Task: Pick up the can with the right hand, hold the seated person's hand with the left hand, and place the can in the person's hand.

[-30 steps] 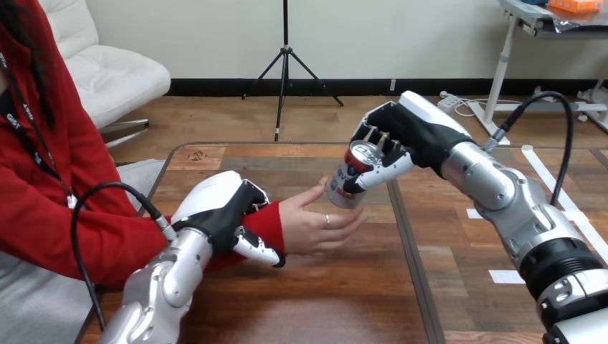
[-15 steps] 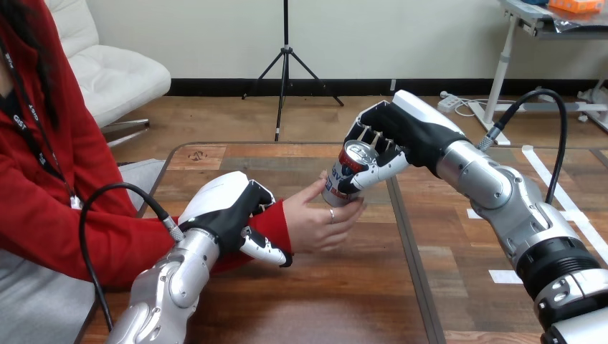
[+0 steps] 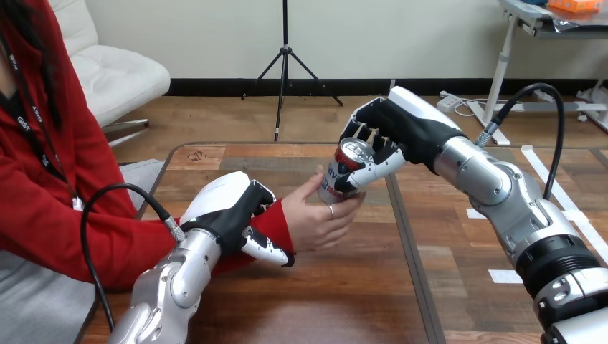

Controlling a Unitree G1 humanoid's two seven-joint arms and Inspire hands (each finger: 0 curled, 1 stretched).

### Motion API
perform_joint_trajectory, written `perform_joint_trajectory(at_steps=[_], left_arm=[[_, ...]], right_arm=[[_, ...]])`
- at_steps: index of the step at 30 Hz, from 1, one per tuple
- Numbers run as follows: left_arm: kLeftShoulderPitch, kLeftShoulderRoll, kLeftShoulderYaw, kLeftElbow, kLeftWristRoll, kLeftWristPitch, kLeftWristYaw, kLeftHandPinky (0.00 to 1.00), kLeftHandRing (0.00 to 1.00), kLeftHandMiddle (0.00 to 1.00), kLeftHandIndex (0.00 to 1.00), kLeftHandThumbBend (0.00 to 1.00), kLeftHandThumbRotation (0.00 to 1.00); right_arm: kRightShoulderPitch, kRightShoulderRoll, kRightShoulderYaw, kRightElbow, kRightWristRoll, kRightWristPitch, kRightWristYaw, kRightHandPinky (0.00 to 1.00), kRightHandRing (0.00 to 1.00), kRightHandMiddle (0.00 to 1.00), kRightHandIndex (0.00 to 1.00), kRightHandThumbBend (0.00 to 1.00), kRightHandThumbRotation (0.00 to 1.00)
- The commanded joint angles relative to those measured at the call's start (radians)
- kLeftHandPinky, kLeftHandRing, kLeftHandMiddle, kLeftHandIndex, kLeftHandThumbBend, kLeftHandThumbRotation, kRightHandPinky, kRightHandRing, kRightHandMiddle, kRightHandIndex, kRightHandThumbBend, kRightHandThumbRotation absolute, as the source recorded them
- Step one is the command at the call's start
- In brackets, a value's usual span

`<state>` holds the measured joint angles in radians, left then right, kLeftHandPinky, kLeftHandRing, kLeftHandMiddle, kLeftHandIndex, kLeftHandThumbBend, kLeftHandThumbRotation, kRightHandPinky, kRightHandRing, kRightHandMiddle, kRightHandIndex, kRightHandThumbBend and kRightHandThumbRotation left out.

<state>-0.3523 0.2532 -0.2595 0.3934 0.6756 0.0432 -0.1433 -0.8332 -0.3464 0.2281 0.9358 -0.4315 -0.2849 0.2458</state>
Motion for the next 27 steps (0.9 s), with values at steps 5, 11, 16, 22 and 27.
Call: perform_joint_trajectory(at_steps=[5,11,16,22,27], left_arm=[[-0.337,-0.119,0.019,-0.215,-0.072,-0.075,0.066,0.22,0.28,0.37,0.34,0.64,0.00],[-0.343,-0.114,0.025,-0.228,-0.071,-0.071,0.063,0.21,0.27,0.36,0.34,0.62,0.00],[-0.347,-0.106,0.029,-0.237,-0.066,-0.073,0.067,0.21,0.27,0.36,0.34,0.62,0.00],[-0.351,-0.105,0.037,-0.242,-0.075,-0.071,0.064,0.21,0.27,0.35,0.35,0.62,0.00],[-0.353,-0.103,0.041,-0.245,-0.078,-0.070,0.062,0.21,0.27,0.35,0.34,0.63,0.00]], right_arm=[[-0.169,0.047,-0.030,-0.157,0.086,-0.041,0.061,0.23,0.28,0.33,0.39,0.73,0.00],[-0.160,0.047,-0.030,-0.159,0.081,-0.046,0.063,0.22,0.28,0.33,0.38,0.72,0.00],[-0.151,0.049,-0.027,-0.160,0.069,-0.052,0.049,0.17,0.22,0.28,0.35,0.70,0.00],[-0.144,0.049,-0.021,-0.162,0.055,-0.055,0.034,0.10,0.14,0.20,0.26,0.68,0.00],[-0.133,0.054,-0.015,-0.162,0.043,-0.069,0.015,0.06,0.10,0.15,0.20,0.65,0.00]])
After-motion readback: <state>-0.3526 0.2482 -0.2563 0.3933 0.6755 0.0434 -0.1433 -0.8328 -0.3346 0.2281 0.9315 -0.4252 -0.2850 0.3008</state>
